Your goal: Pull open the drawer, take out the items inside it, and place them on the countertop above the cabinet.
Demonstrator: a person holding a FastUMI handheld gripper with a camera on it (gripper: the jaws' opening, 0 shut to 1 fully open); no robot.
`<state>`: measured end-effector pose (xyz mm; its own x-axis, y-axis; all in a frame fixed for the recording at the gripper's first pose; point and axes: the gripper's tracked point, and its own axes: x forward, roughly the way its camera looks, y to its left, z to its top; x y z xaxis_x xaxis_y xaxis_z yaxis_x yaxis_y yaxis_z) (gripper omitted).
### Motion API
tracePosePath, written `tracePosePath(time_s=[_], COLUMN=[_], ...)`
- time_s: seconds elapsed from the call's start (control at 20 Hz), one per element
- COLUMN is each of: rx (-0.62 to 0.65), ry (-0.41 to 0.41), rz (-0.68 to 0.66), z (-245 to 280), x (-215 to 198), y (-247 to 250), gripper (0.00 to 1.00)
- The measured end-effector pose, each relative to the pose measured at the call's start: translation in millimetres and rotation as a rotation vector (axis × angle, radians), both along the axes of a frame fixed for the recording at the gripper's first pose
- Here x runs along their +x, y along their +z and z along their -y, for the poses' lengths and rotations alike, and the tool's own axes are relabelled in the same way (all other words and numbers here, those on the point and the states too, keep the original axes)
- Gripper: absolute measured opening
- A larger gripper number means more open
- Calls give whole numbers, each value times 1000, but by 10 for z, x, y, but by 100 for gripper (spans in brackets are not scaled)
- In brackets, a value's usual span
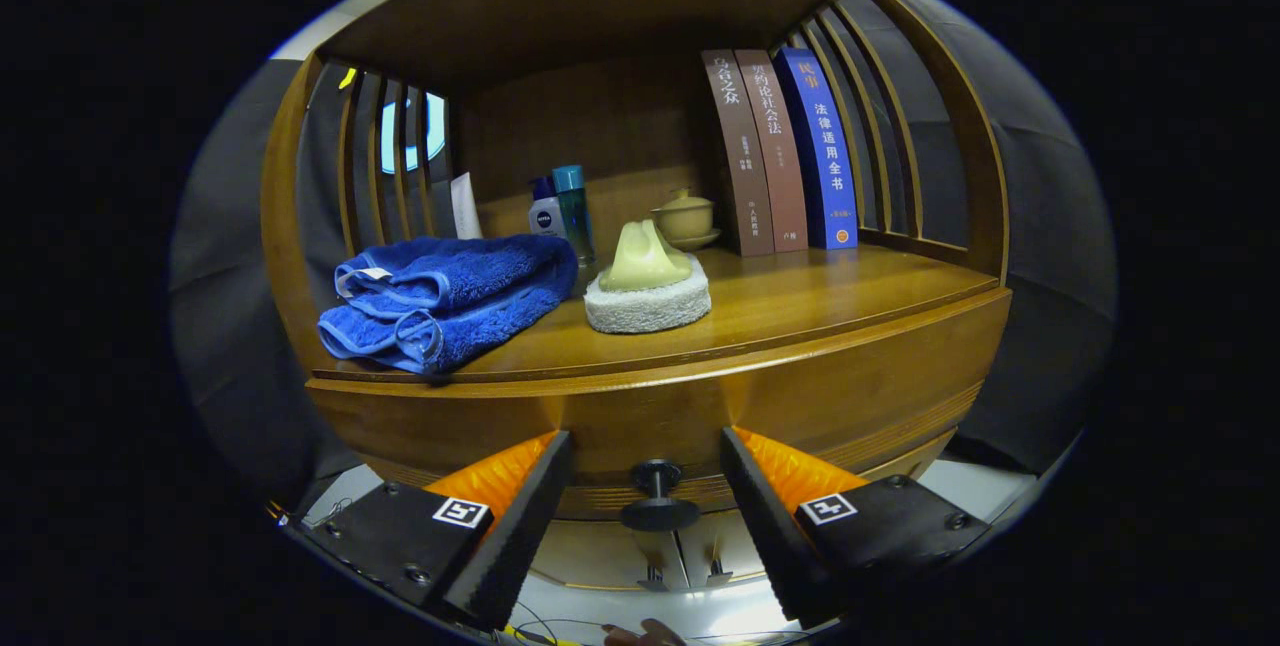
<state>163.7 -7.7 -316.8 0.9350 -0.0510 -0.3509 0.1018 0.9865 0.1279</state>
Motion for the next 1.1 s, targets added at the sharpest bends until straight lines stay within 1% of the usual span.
tracePosePath(time_s=[0.3, 0.35, 0.55, 0.7, 0.9, 1.1], rx=[-9, -17, -36, -23, -10, -56], ry=[5, 7, 21, 43, 45, 32], rz=[-4, 4, 14, 47, 104, 195], z=[-4, -18, -56, -103, -107, -103], x=[-37, -79, -303, -496, -757, -936], y=[74, 120, 370, 731, 1351, 2076], gripper=[98, 99, 99, 99, 99, 99])
